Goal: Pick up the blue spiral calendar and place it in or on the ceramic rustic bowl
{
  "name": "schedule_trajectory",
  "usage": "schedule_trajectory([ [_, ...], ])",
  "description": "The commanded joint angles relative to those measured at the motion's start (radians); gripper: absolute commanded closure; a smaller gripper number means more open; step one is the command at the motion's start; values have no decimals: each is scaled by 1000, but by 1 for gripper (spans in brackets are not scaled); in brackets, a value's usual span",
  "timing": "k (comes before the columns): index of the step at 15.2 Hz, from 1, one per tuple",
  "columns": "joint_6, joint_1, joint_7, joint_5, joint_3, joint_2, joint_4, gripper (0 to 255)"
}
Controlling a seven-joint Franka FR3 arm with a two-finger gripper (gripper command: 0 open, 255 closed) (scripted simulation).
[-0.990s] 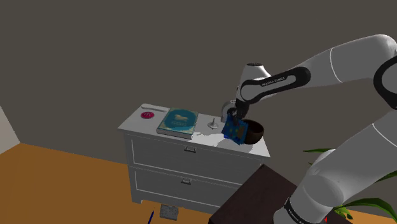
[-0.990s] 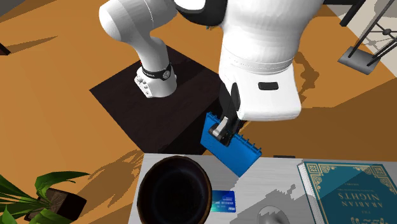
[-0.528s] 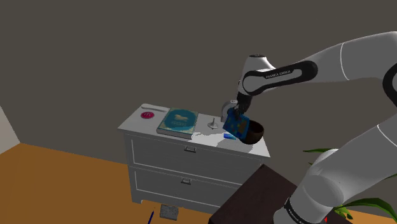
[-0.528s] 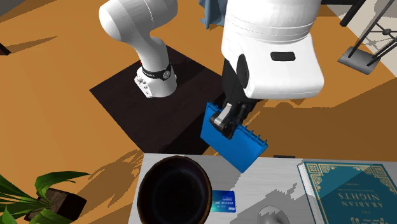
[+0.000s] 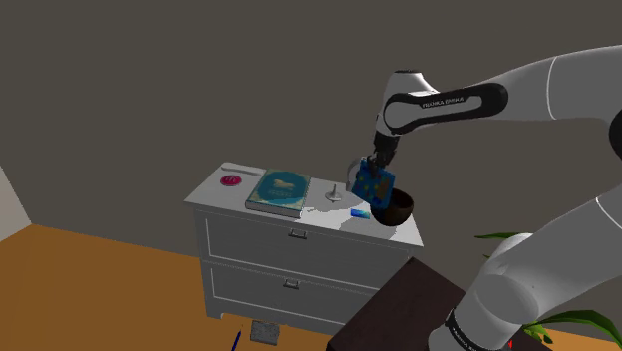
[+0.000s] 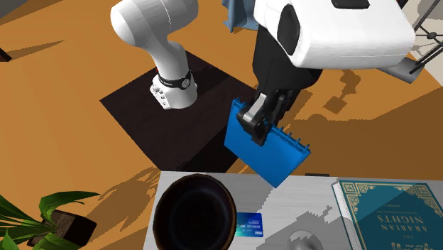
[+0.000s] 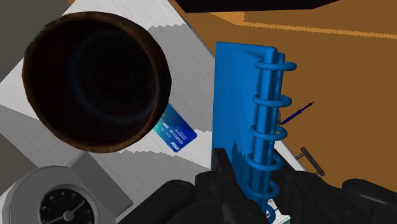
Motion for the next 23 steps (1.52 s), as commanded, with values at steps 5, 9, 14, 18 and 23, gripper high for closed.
schedule_trajectory([
  [5,-87,1,-6,4,5,-21,66,255],
  [9,-125,-7,-33,2,-10,-24,104,255],
  [14,-163,-47,-156,-14,-94,-5,175,255],
  [18,-193,-75,-257,-17,-161,31,252,255],
  [23,-189,-95,-332,-13,-213,68,293,255],
])
